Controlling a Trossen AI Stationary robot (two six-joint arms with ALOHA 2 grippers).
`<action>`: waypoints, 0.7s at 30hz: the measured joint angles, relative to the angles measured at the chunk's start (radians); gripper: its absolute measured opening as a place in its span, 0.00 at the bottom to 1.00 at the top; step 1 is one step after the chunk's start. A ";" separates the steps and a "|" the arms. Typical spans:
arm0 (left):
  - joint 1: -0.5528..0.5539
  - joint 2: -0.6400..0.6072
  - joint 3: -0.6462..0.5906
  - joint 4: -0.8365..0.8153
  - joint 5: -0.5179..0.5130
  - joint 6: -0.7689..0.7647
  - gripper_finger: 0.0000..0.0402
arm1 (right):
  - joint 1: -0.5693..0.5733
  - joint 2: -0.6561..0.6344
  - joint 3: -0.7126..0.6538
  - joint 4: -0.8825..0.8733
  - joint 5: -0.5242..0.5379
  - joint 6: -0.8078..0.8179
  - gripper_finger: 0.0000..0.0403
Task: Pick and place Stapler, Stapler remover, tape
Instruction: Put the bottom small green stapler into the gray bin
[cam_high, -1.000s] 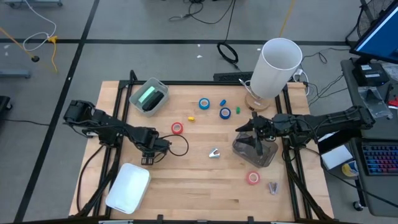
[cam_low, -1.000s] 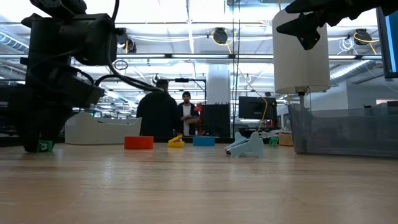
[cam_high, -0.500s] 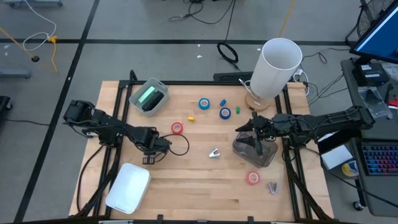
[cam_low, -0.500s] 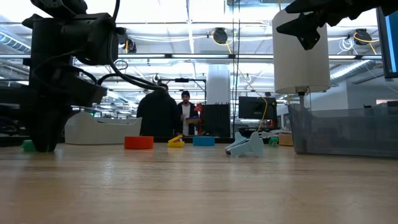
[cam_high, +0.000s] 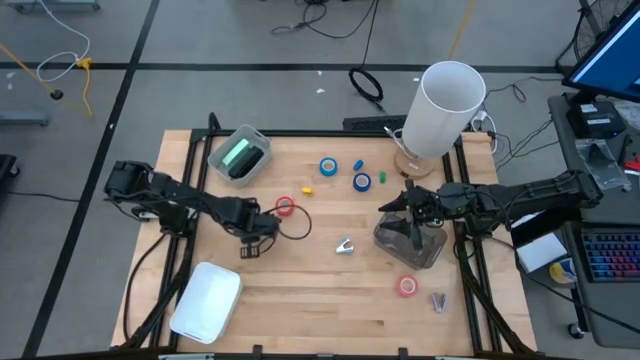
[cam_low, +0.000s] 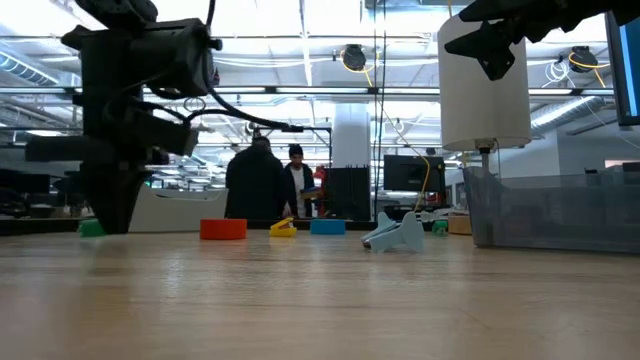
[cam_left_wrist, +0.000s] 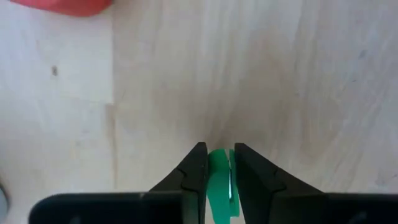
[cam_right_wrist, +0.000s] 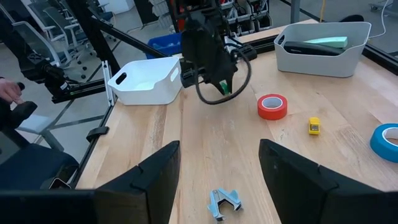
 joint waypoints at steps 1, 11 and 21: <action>0.010 0.000 0.008 -0.003 -0.006 0.008 0.15 | 0.000 0.000 0.000 0.000 0.000 0.000 0.52; 0.133 -0.001 0.145 -0.144 -0.145 0.103 0.18 | 0.000 0.000 0.000 0.000 0.001 0.001 0.52; 0.385 -0.121 0.260 -0.186 -0.390 0.275 0.19 | 0.000 0.000 0.000 -0.001 0.001 0.001 0.52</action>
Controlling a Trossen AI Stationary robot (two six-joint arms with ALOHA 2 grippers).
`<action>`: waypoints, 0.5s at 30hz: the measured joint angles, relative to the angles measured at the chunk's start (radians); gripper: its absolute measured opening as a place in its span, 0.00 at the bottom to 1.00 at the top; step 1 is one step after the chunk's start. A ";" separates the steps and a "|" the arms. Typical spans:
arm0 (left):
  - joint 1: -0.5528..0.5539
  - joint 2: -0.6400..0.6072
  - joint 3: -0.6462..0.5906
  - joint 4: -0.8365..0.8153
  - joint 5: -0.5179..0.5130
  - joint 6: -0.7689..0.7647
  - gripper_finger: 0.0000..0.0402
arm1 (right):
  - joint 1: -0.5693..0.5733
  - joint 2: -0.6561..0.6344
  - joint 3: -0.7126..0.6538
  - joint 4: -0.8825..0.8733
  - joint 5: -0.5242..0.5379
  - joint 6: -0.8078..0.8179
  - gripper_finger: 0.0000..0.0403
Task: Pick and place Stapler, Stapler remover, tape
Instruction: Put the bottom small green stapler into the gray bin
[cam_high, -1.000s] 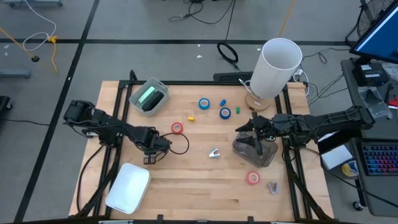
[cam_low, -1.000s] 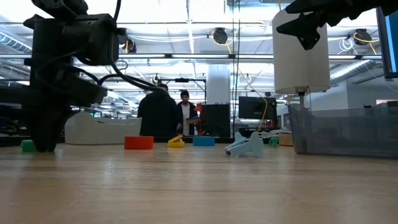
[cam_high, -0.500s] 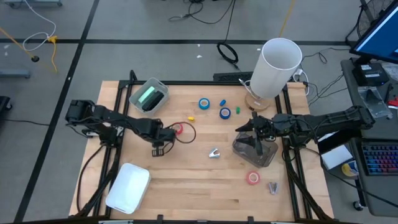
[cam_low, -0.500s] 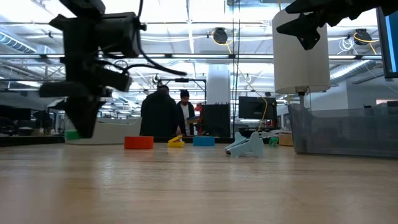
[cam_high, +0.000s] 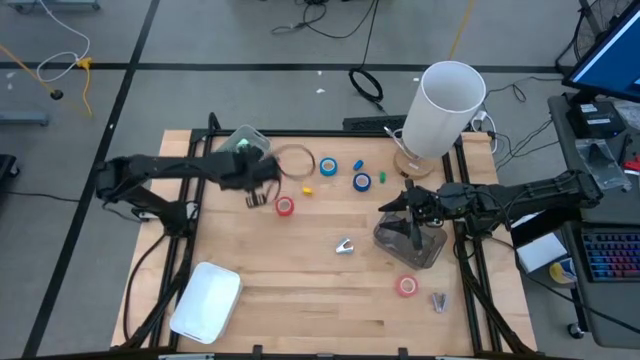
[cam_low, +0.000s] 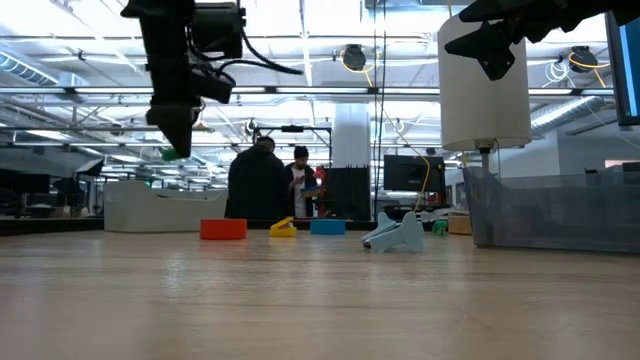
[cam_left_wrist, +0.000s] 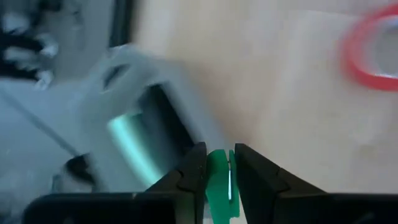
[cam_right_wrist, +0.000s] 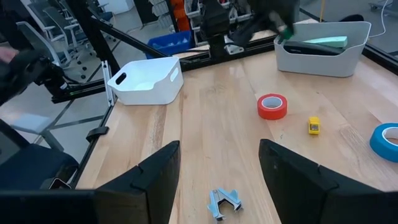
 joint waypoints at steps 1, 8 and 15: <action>0.035 -0.012 -0.001 -0.001 -0.012 0.015 0.19 | 0.000 0.000 0.000 0.000 0.000 0.000 0.52; 0.278 -0.030 -0.002 0.052 0.024 0.096 0.17 | 0.000 0.000 0.000 0.000 0.003 -0.005 0.52; 0.437 0.005 -0.002 0.296 0.119 0.163 0.20 | 0.000 0.000 0.000 0.000 0.003 0.001 0.52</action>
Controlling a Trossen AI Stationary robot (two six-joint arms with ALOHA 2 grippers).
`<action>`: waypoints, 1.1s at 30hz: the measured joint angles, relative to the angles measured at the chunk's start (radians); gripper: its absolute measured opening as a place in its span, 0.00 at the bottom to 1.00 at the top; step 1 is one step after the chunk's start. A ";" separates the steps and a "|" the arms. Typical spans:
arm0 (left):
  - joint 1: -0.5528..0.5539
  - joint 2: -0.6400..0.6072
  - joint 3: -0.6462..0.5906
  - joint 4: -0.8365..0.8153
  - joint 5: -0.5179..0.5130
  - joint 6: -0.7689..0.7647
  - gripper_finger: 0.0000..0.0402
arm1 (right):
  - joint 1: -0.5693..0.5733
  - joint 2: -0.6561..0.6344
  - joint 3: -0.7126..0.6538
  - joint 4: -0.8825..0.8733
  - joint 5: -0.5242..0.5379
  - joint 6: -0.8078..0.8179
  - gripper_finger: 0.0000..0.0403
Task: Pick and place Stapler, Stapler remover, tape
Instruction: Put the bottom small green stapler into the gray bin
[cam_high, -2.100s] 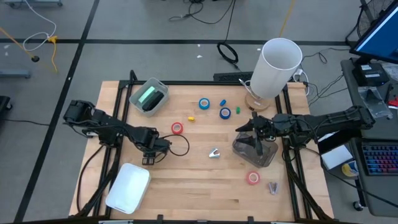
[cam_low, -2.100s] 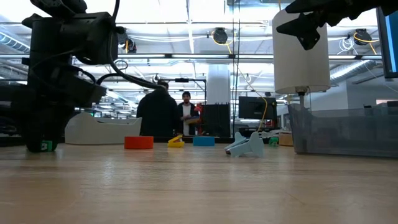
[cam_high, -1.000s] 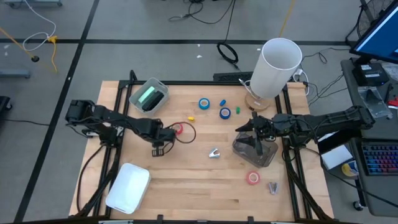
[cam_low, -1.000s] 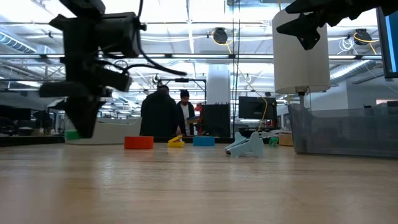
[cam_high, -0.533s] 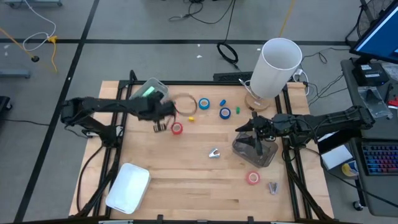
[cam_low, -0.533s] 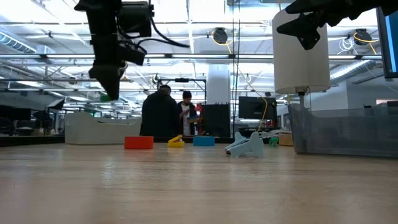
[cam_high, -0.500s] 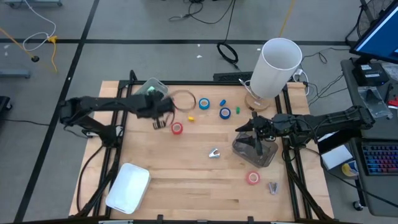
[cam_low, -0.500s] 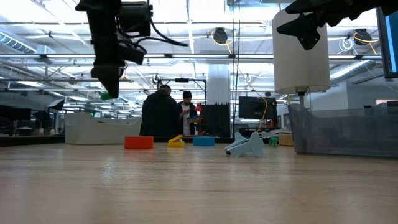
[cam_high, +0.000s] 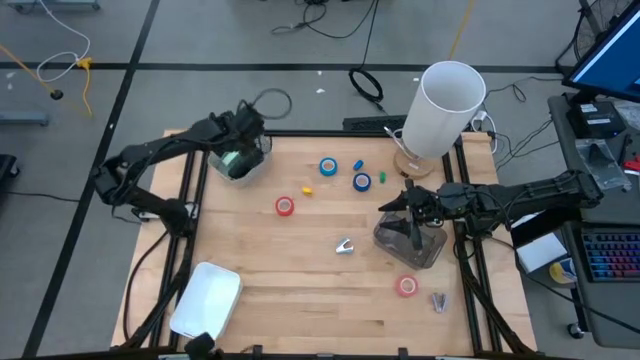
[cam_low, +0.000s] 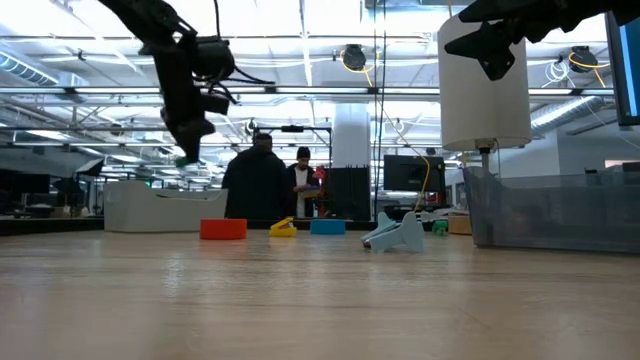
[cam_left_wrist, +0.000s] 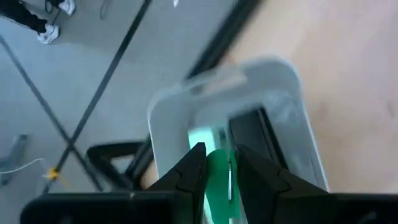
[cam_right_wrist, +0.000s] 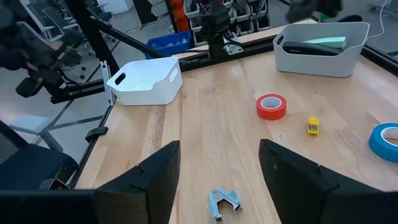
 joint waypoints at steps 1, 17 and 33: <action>0.019 0.010 0.000 0.021 0.021 -0.005 0.20 | 0.000 0.000 0.000 0.000 0.000 0.001 0.52; 0.077 0.182 -0.001 0.217 0.125 -0.066 0.20 | 0.000 0.000 0.000 0.000 0.026 0.015 0.52; 0.058 0.206 -0.001 0.186 0.183 -0.182 0.19 | 0.000 0.000 0.000 0.001 0.026 0.028 0.52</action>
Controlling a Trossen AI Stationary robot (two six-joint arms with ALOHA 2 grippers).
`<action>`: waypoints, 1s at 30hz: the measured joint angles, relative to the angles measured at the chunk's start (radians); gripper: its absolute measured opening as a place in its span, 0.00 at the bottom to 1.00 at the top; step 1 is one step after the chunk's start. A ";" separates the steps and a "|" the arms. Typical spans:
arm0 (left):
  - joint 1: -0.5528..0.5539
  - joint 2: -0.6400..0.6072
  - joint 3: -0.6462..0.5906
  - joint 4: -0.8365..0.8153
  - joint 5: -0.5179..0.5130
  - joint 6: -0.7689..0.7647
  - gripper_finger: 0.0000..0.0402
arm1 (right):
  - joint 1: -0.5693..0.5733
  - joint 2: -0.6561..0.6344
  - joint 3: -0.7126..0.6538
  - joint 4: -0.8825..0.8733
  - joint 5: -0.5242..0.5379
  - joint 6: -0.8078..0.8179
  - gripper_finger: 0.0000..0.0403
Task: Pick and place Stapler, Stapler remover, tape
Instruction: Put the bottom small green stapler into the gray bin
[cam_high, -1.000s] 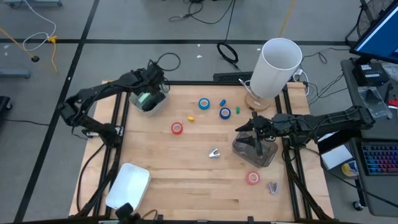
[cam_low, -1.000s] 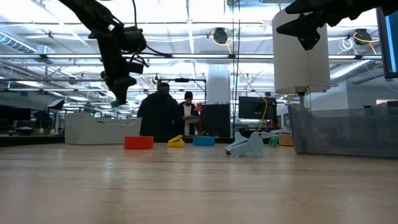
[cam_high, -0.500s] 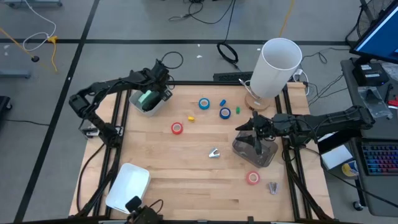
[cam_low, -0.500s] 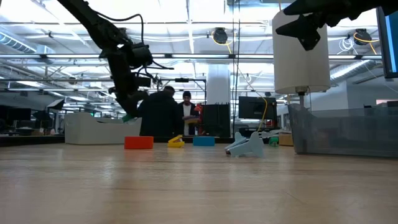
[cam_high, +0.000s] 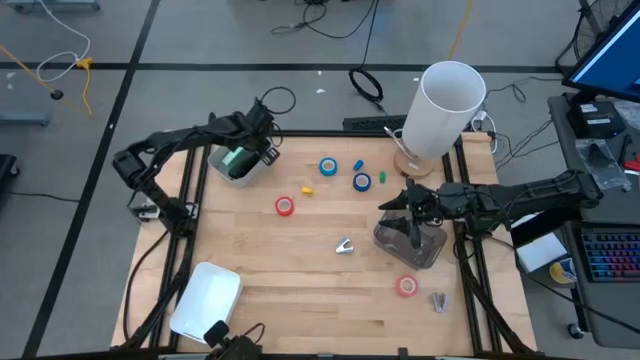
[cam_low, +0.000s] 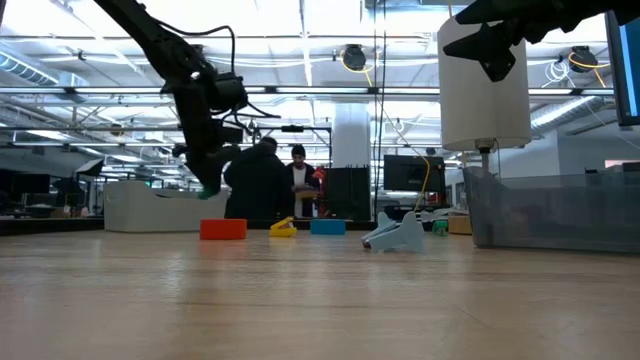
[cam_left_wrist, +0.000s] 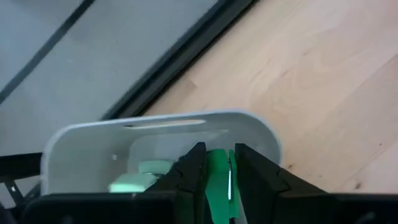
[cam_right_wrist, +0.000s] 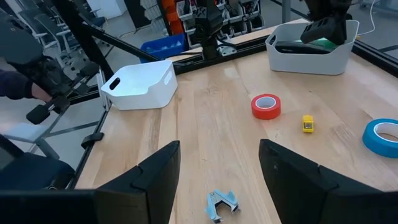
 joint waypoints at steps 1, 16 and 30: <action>0.000 0.005 0.000 -0.002 0.004 -0.008 0.18 | 0.000 0.000 0.000 0.000 0.000 0.000 0.52; 0.001 0.061 0.000 -0.005 0.046 -0.043 0.22 | 0.000 0.000 0.000 0.000 -0.003 0.000 0.52; 0.001 0.061 0.000 -0.005 0.047 -0.048 0.41 | 0.000 0.000 0.000 0.000 -0.004 -0.003 0.52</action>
